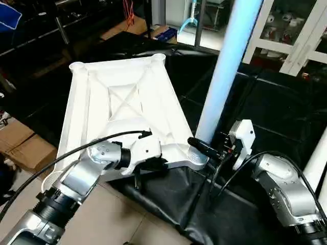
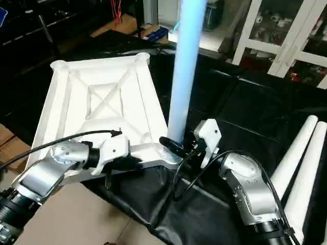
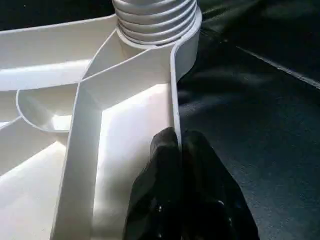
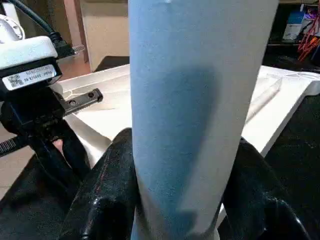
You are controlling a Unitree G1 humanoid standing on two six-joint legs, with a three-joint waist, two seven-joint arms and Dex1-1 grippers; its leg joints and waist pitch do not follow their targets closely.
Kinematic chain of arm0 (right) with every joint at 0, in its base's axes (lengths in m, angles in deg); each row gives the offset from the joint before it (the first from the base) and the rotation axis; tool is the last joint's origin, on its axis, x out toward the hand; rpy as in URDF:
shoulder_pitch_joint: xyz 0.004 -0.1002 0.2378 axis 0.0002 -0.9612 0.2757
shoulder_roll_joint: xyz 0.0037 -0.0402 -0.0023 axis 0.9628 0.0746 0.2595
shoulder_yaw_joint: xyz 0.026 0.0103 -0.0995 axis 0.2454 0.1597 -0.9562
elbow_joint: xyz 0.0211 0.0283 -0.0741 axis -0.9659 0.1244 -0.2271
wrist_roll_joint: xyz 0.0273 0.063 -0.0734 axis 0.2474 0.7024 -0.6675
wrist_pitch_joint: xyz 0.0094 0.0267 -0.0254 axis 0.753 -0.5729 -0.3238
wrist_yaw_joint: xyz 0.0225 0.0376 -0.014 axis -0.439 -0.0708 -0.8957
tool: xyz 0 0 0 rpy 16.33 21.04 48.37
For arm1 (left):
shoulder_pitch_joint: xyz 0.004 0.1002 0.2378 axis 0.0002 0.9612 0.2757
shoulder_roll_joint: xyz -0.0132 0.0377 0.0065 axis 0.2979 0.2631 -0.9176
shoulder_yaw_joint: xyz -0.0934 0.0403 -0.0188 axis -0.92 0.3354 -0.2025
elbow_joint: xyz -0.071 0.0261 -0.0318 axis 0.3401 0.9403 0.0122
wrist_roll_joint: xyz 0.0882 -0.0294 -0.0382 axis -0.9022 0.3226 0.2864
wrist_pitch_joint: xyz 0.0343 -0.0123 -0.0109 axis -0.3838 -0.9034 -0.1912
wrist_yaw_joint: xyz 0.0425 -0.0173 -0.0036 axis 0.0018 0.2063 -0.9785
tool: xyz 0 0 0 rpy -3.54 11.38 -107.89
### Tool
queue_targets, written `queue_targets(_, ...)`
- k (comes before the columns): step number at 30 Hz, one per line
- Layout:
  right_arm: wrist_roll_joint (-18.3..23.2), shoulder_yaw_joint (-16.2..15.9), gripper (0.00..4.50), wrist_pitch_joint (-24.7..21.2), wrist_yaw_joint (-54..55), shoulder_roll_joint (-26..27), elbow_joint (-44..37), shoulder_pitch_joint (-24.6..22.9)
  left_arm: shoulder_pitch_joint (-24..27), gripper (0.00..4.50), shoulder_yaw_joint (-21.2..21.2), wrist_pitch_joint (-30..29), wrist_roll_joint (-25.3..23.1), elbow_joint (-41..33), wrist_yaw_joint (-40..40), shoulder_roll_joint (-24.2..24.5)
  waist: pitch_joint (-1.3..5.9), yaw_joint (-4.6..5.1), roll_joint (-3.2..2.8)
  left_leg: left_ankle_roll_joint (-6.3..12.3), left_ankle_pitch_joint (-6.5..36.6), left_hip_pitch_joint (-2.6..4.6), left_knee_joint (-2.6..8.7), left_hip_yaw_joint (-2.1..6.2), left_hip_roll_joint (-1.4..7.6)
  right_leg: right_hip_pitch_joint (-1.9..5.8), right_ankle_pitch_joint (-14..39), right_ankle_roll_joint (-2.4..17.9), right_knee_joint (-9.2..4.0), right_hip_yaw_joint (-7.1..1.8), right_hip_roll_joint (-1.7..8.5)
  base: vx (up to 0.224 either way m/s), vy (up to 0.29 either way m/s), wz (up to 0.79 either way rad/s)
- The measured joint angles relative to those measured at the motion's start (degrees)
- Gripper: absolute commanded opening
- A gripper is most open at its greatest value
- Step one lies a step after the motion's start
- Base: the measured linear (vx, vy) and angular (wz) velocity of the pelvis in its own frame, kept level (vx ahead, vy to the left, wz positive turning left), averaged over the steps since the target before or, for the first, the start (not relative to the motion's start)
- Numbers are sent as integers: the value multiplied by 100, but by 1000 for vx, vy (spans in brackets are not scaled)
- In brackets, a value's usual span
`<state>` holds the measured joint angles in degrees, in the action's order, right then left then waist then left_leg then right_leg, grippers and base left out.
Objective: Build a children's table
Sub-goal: Pick table leg
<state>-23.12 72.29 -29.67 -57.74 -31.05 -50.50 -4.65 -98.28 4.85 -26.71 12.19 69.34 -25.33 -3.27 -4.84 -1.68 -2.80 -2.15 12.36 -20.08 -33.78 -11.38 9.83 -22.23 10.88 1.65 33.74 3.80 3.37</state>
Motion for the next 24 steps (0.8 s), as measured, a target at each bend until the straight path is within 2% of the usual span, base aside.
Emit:
queue_targets(7,-34,3,184,40,103,44,-18,-26,23,0,-18,-40,15,0,-47,-34,2,-4,0,-1,1,-2,5,-4,-1,0,-4,6,-15,-2,0,0,0,0)
queue_targets(13,-264,12,184,421,666,342,252,22,-32,0,-90,-97,-68,139,-359,-212,-1,15,-5,-8,-4,-2,4,-5,-1,-1,-5,7,-15,-2,0,0,0,0)
queue_targets(17,-411,14,184,607,1104,465,411,105,-114,0,-114,-204,-106,243,-580,-409,-14,14,-31,-9,-5,-3,3,-5,-2,-1,-8,11,-17,-4,0,0,0,0)
queue_targets(20,-556,59,184,689,1586,665,671,311,-175,0,-171,-332,-111,358,-914,-648,-18,33,-55,-9,-4,-8,4,-6,-2,-5,-12,17,-17,-3,0,0,0,0)
queue_targets(24,-880,47,184,853,2249,947,1193,741,-236,0,-284,-636,-115,415,-1366,-956,-15,122,-61,-9,-4,-25,8,-5,-1,-20,-13,18,-15,1,0,0,0,0)
